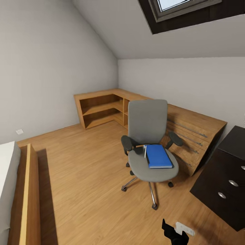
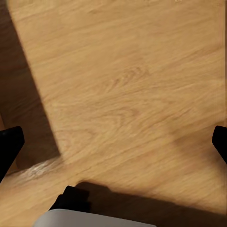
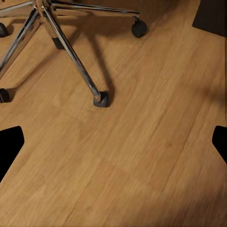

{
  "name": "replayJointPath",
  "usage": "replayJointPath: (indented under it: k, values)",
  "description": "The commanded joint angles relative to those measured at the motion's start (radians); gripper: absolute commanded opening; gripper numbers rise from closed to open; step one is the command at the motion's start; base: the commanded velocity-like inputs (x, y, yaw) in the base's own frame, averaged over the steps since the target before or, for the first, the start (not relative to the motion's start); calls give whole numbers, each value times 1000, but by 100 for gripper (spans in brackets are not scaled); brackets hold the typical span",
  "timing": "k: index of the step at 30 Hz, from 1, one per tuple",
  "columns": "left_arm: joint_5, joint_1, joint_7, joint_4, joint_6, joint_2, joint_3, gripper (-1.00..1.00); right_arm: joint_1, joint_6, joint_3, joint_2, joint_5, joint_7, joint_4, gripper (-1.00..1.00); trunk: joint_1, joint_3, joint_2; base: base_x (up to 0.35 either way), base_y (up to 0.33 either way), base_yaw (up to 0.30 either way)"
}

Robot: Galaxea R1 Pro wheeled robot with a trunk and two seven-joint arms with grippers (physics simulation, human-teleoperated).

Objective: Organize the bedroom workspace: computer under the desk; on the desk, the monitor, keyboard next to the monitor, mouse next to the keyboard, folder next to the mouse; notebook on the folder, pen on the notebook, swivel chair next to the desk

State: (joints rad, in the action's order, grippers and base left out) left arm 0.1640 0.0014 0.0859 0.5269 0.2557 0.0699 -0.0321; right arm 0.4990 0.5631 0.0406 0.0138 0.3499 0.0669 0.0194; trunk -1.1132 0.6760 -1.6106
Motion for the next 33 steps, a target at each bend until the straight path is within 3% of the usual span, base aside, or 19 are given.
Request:
replayJointPath:
  k: [1, 8, 15, 22, 33]
  values:
    - [4, 0, 0, 1, 2, 1, -2, 100, 1, 4, 4, 0, -3, 2, 2, 100, 0, 0, 0, 0, 0, -161]
    - [4, 0, 0, 1, 32, 1, -2, 100, 1, 4, 4, 0, -3, 2, 2, 100, 0, 0, 0, -12, 0, -224]
    - [3, 0, 0, 1, 45, 2, -1, 100, 1, 4, 4, 0, -3, 2, 2, 100, 0, 3, 0, -227, 0, -201]
    - [3, 0, -1, 1, 48, 2, 0, 100, 1, 3, 4, 0, -3, 2, 2, 100, 0, 5, 0, -303, 0, -40]
    - [3, 0, 0, 1, 49, 2, 0, 100, 1, 2, 4, 0, -3, 1, 2, 100, 0, 6, 0, -94, 0, -3]
